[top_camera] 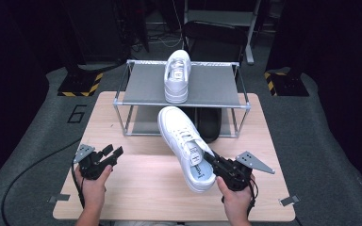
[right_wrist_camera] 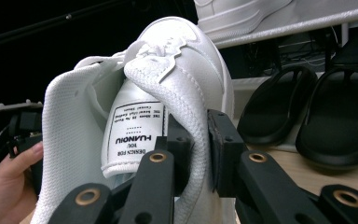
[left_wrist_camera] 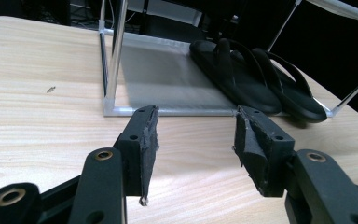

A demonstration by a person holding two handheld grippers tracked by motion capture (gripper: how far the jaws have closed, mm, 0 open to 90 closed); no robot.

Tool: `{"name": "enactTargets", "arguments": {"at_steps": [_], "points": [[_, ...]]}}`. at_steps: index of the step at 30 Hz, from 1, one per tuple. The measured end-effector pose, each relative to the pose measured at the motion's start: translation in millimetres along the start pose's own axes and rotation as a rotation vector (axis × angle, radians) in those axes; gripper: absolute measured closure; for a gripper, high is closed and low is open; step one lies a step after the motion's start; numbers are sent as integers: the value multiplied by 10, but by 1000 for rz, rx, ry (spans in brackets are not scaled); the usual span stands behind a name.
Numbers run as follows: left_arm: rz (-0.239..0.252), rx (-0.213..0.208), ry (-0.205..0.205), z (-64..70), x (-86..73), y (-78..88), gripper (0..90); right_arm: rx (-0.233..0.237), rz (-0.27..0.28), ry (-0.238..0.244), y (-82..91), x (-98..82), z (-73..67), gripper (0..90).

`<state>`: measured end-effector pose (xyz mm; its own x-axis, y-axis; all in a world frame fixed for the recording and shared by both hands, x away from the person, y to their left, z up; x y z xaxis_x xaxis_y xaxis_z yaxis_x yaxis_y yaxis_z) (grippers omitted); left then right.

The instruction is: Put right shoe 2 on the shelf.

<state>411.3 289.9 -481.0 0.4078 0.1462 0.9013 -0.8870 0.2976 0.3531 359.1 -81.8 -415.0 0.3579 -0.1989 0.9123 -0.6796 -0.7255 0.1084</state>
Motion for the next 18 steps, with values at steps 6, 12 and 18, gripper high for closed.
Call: {"name": "enactTargets", "arguments": {"at_steps": [6, 12, 18], "points": [[-2, -3, 3, -5, -11, 4, 488, 8, 41, 7, 61, 91, -10, 802], [1, -1, 1, -6, -15, 9, 486, 12, 65, 5, 95, 149, 45, 802], [1, -1, -1, -12, -18, 12, 485, 3, 93, -3, 145, 218, 104, 802]]}}
Point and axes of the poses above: each handheld gripper's, and its own axes: y roughly backward along the jaws, x roughly out of its top, z roughly to its right, the point moved 6 cm from there along -y, roughly forward along the jaws, and after that the axes turned 7 degrees about x, right-handed, at the moved point
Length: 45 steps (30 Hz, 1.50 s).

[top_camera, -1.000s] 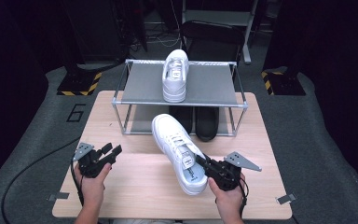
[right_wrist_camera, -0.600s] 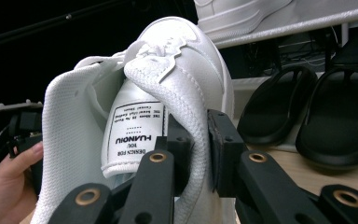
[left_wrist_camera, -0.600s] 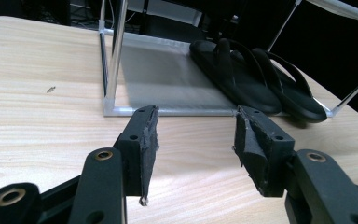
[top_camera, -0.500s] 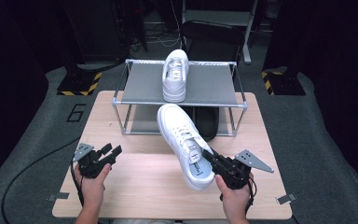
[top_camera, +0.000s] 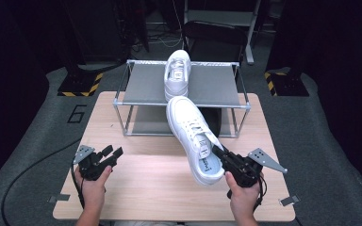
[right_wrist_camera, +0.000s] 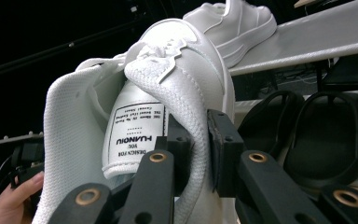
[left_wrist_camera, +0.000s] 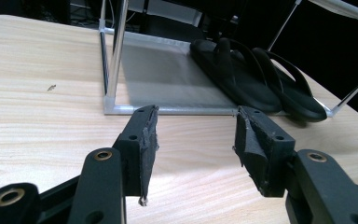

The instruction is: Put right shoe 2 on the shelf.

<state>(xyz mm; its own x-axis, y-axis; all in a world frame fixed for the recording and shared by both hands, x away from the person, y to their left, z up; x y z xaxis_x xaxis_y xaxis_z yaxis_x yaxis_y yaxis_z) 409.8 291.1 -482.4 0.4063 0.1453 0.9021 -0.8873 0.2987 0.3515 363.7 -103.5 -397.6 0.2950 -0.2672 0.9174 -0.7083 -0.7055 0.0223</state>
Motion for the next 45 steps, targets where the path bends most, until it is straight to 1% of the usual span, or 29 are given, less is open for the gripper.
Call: {"name": "enactTargets", "arguments": {"at_steps": [3, 5, 10, 12, 13, 14, 15, 16, 18, 19, 21, 23, 27, 31, 36, 45], "points": [[-1, 1, 0, 0, -1, 2, 485, -5, 21, -3, 23, 61, 34, 802], [-1, -1, 0, -2, 0, 6, 485, -17, 34, 6, 39, 112, 57, 802], [2, 0, 0, -8, -1, 16, 485, -30, 58, 16, 65, 218, 100, 802], [-1, -2, -5, -15, -5, 21, 485, -31, 66, 2, 73, 260, 120, 801], [-1, 0, -6, -20, -5, 25, 484, -35, 69, 4, 76, 283, 142, 802], [6, 2, -8, -31, 0, 28, 484, -36, 69, -1, 75, 295, 150, 801], [4, 7, -3, -40, 1, 38, 481, -38, 69, 2, 75, 312, 164, 801], [7, 8, -14, -59, 6, 45, 481, -42, 70, 6, 75, 330, 175, 801], [11, 9, -8, -75, 8, 57, 477, -52, 72, 15, 73, 364, 192, 801], [7, 11, -9, -78, 7, 63, 476, -62, 71, 21, 80, 385, 208, 801], [13, 8, -12, -88, 6, 68, 475, -65, 74, 24, 81, 415, 226, 801], [10, 11, -9, -96, 3, 77, 474, -68, 79, 22, 81, 448, 247, 801], [21, 13, -2, -122, 15, 94, 473, -78, 85, 15, 66, 521, 298, 801], [25, 19, 4, -150, 19, 102, 473, -93, 86, 20, 36, 581, 346, 801], [21, 20, 6, -153, 7, 99, 473, -111, 97, 20, 9, 632, 418, 801], [24, 22, 10, -161, -4, 109, 472, -148, 95, 15, -46, 735, 526, 801]]}}
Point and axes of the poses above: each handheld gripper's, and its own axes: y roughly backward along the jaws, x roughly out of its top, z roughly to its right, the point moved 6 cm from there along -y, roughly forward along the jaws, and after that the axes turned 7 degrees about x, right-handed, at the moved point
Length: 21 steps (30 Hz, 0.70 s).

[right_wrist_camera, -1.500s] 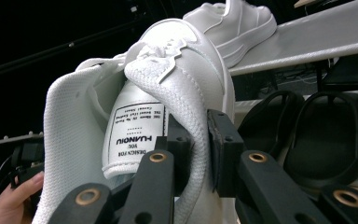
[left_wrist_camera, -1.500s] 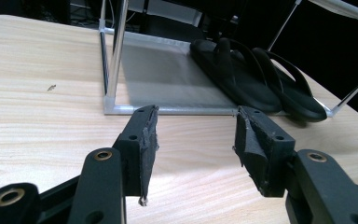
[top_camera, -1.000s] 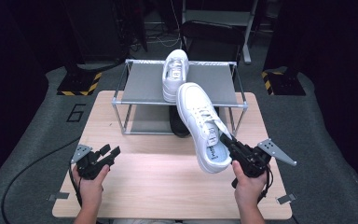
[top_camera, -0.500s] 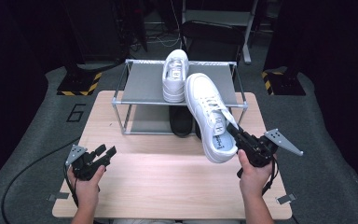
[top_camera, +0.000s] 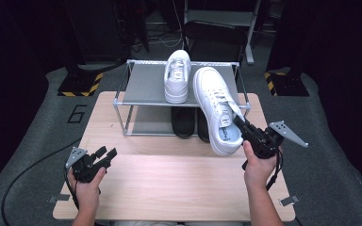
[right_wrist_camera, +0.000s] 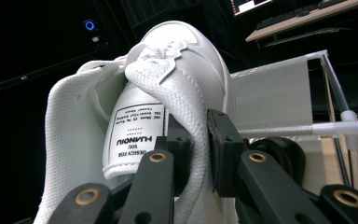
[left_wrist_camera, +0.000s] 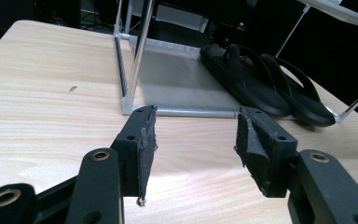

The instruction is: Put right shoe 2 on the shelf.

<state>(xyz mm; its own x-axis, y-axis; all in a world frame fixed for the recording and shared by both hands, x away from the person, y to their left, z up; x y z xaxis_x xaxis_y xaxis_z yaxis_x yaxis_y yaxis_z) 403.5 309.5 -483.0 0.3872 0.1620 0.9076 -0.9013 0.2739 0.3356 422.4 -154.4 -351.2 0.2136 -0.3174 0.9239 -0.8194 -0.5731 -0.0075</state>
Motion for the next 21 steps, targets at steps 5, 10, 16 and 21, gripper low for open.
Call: {"name": "enactTargets", "arguments": {"at_steps": [5, 10, 16, 21], "points": [[-3, -1, 1, -17, -7, 16, 472, -20, 2, 7, -84, 80, 49, 801], [10, 5, 8, -21, -9, 13, 472, -37, 10, 16, -156, 176, 89, 801], [7, 1, -12, -18, -9, 23, 471, -46, 13, 3, -276, 288, 102, 800], [-2, -2, -13, -29, -32, 17, 471, -67, 12, 2, -424, 360, 126, 800]]}}
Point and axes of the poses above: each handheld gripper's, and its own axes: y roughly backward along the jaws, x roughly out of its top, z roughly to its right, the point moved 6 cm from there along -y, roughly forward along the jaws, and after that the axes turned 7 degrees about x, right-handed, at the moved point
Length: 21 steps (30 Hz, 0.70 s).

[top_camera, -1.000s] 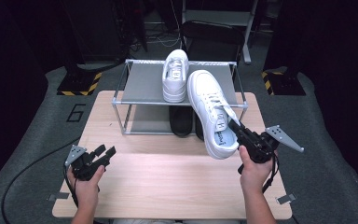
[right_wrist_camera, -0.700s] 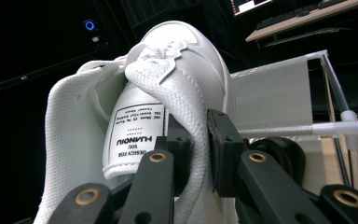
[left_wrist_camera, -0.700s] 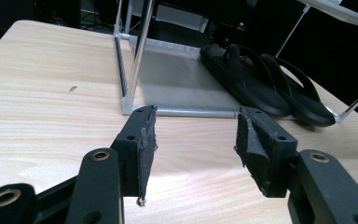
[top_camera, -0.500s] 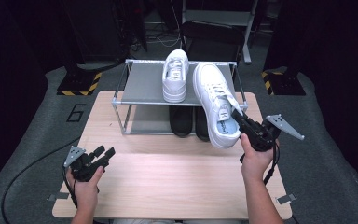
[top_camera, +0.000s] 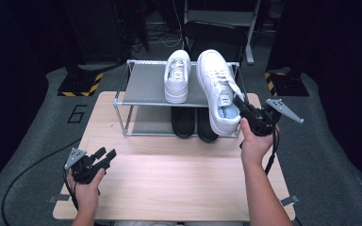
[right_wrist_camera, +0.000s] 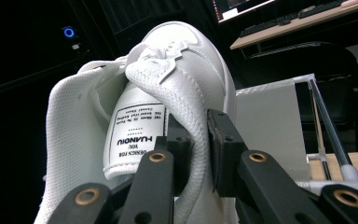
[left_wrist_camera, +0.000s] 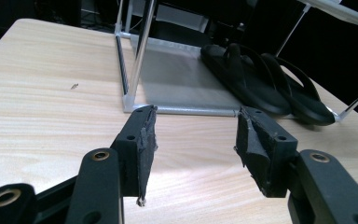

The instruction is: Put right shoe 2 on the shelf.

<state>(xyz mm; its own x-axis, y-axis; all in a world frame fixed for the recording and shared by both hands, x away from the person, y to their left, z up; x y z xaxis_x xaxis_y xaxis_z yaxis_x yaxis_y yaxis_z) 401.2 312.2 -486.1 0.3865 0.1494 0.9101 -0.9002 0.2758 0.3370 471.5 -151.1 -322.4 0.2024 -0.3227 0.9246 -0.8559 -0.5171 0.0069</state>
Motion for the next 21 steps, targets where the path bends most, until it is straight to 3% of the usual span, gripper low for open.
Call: {"name": "enactTargets", "arguments": {"at_steps": [7, 13, 21], "points": [[11, -1, 19, -11, -5, 15, 471, -26, -15, -11, -208, 80, 45, 799], [-2, 2, 17, -33, -19, 17, 472, -51, -34, 4, -352, 130, 102, 798], [-6, -1, 14, -29, -40, 3, 472, -64, -37, -12, -508, 177, 169, 798]]}}
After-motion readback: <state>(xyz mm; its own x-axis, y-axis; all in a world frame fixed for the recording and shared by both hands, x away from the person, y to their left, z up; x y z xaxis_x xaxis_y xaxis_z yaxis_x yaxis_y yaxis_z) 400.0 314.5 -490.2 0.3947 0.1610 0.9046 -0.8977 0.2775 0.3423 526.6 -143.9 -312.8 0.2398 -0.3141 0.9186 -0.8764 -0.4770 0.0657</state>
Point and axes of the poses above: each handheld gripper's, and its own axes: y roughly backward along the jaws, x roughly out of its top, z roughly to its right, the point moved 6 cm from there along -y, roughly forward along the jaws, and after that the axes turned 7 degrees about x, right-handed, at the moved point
